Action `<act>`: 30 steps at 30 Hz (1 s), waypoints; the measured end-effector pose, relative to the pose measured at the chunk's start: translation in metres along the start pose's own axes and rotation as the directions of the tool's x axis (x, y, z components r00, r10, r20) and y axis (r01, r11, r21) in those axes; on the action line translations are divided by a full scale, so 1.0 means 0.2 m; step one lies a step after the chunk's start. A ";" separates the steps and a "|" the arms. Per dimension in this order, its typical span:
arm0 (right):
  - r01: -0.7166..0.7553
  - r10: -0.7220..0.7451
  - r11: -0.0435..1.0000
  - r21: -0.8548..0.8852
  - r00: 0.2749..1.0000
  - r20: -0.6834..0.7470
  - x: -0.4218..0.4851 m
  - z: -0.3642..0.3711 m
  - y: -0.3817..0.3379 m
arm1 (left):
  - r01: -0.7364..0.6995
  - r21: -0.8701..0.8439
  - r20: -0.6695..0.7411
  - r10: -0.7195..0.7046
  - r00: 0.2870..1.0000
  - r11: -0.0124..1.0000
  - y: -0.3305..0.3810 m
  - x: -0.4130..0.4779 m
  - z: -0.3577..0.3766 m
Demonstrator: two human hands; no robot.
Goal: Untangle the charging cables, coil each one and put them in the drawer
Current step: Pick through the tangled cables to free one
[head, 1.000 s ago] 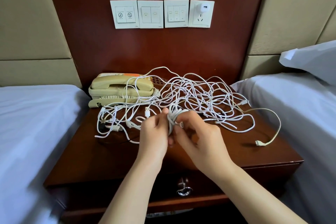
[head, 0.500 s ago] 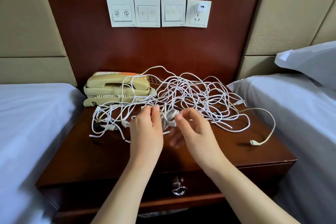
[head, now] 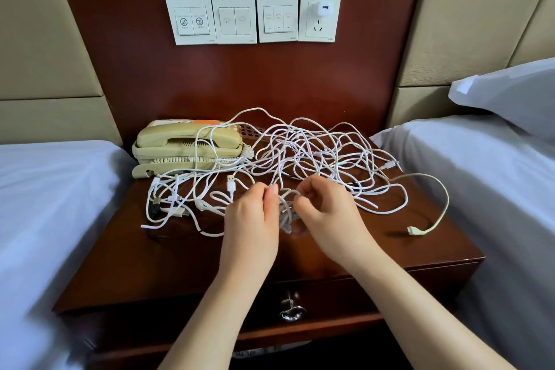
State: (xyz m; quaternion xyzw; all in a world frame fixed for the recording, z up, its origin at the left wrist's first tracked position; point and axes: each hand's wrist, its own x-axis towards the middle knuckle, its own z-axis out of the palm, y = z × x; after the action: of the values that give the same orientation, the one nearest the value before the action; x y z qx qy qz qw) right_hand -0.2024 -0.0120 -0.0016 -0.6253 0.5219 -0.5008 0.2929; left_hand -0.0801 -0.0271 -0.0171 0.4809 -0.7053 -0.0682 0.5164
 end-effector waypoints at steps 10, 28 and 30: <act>0.203 -0.202 0.973 -0.106 0.979 0.014 0.01 -0.02 0.02 | 0.559 -0.407 0.322 -0.460 0.828 0.722 0.02 0.02 -0.01; 0.037 -0.049 0.997 0.073 0.984 0.170 0.01 -0.01 0.06 | 0.636 -0.688 0.483 -0.434 0.761 0.350 0.08 0.05 -0.07; 0.099 -0.097 0.995 -0.009 0.989 0.109 0.01 0.00 0.05 | 0.640 -0.692 0.487 -0.438 0.755 0.333 0.09 0.05 -0.07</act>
State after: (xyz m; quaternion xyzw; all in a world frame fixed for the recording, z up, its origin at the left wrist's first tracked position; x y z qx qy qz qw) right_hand -0.2069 -0.0164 -0.0099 -0.6785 0.4773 -0.4763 0.2914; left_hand -0.0795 -0.0201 0.0064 0.3733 -0.4337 -0.6113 0.5466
